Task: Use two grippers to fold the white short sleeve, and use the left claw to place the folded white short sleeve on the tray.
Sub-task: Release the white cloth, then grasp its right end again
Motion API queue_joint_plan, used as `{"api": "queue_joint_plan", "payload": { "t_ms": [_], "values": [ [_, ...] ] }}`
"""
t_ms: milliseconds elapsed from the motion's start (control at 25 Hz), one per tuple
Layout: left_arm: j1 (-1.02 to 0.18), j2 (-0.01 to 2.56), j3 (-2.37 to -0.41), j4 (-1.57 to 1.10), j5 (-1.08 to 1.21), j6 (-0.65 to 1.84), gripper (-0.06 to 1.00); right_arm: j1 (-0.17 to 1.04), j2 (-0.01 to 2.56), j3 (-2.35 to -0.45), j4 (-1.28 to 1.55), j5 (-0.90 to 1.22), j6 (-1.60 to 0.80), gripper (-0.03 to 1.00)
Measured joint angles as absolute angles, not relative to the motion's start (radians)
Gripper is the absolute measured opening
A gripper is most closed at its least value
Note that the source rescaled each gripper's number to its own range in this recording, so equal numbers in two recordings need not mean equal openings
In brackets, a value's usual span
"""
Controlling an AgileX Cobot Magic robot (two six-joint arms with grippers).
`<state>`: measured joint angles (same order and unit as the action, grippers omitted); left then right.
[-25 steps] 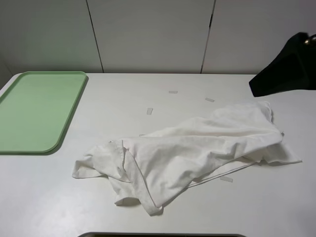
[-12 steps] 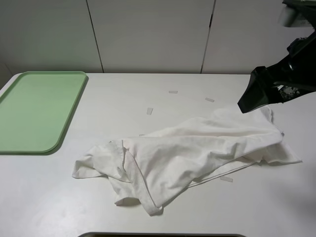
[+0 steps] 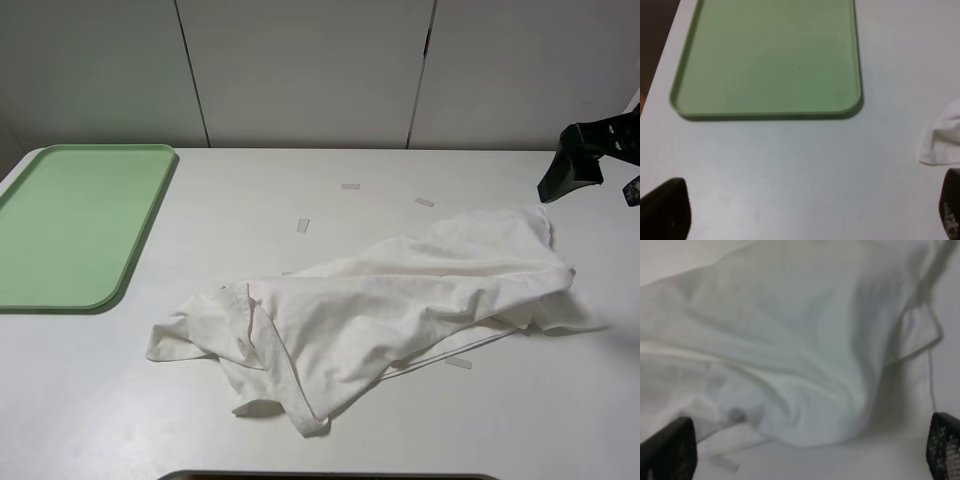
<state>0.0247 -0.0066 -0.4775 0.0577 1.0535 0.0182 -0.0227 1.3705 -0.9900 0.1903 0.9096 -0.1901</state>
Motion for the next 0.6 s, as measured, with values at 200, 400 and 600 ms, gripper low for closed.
{"api": "queue_joint_plan", "payload": {
  "t_ms": [200, 400, 600],
  "values": [
    [0.025, -0.007, -0.478, 0.058, 1.053, 0.018, 1.0, -0.102, 1.458, -0.99, 0.168, 0.829, -0.19, 1.0],
    [0.025, -0.007, -0.478, 0.058, 1.054, 0.018, 1.0, -0.152, 1.583, -0.99, 0.147, 0.729, -0.22, 1.0],
    [0.025, -0.007, -0.478, 0.058, 1.054, 0.018, 1.0, -0.168, 1.692, -1.019, 0.146, 0.711, -0.26, 1.0]
  ]
}}
